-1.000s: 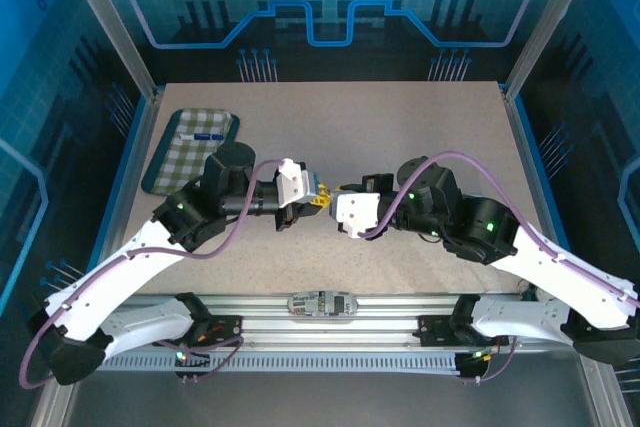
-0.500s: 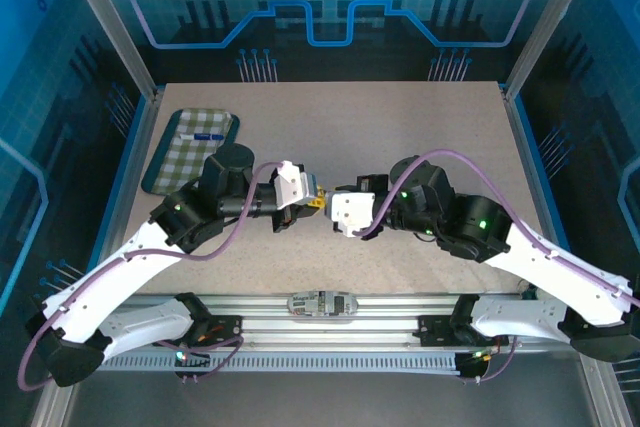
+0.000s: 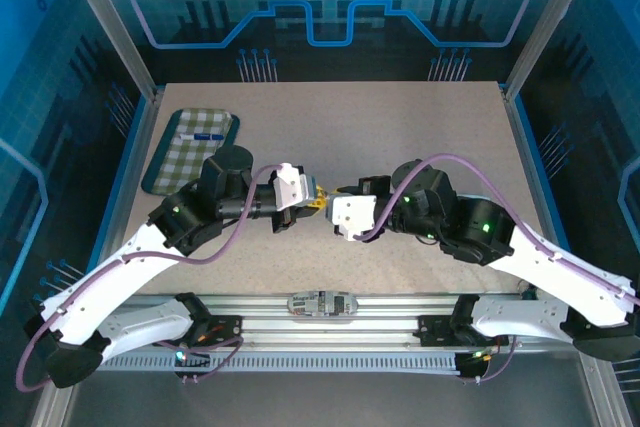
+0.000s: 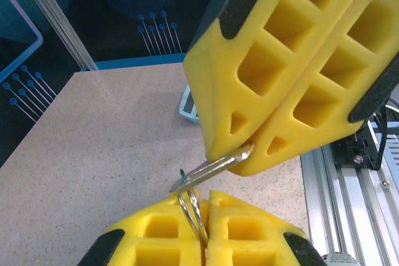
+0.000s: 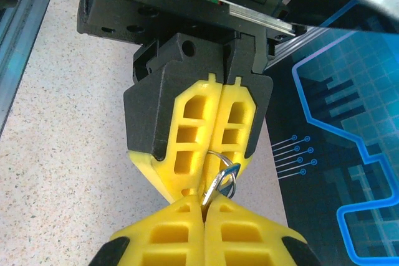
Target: Remove the keys from the keyring
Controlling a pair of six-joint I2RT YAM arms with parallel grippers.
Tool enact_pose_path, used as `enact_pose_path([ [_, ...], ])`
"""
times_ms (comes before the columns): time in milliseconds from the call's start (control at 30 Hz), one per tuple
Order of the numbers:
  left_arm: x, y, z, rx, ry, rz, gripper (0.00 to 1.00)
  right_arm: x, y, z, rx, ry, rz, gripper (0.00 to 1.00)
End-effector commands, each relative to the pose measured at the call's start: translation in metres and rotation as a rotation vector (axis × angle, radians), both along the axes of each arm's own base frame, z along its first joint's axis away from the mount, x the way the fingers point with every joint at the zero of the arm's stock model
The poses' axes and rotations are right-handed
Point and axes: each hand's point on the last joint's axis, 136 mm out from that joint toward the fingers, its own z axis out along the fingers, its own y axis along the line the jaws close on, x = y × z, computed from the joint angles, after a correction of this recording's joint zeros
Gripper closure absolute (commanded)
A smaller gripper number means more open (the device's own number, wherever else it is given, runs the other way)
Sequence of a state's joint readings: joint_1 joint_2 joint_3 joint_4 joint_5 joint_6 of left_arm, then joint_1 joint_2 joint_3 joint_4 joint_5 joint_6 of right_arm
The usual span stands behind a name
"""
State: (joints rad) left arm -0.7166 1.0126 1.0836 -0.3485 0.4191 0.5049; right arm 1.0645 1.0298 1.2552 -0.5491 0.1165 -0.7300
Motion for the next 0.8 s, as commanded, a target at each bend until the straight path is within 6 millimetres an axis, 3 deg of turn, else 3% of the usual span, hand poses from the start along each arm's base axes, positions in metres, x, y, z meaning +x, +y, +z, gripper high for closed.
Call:
enact_pose_path([
  [0, 0.011, 0.002, 0.041, -0.104, -0.136, 0.046, 1.00, -0.020, -0.007, -0.029, -0.072, 0.079, 0.074, 1.00],
  [333, 0.002, -0.013, 0.027, -0.040, -0.137, -0.005, 1.00, 0.001, 0.014, 0.002, 0.169, 0.183, 0.003, 1.00],
  [500, 0.001, -0.017, 0.027, -0.038, -0.138, -0.017, 1.00, 0.010, 0.022, 0.009, 0.255, 0.183, -0.026, 0.90],
  [633, 0.001, -0.015, 0.030, -0.041, -0.142, -0.011, 1.00, 0.015, 0.021, 0.008, 0.276, 0.181, -0.047, 0.97],
  [767, 0.000, -0.016, 0.028, -0.043, -0.139, -0.012, 1.00, 0.023, 0.019, 0.013, 0.336, 0.181, -0.092, 0.75],
])
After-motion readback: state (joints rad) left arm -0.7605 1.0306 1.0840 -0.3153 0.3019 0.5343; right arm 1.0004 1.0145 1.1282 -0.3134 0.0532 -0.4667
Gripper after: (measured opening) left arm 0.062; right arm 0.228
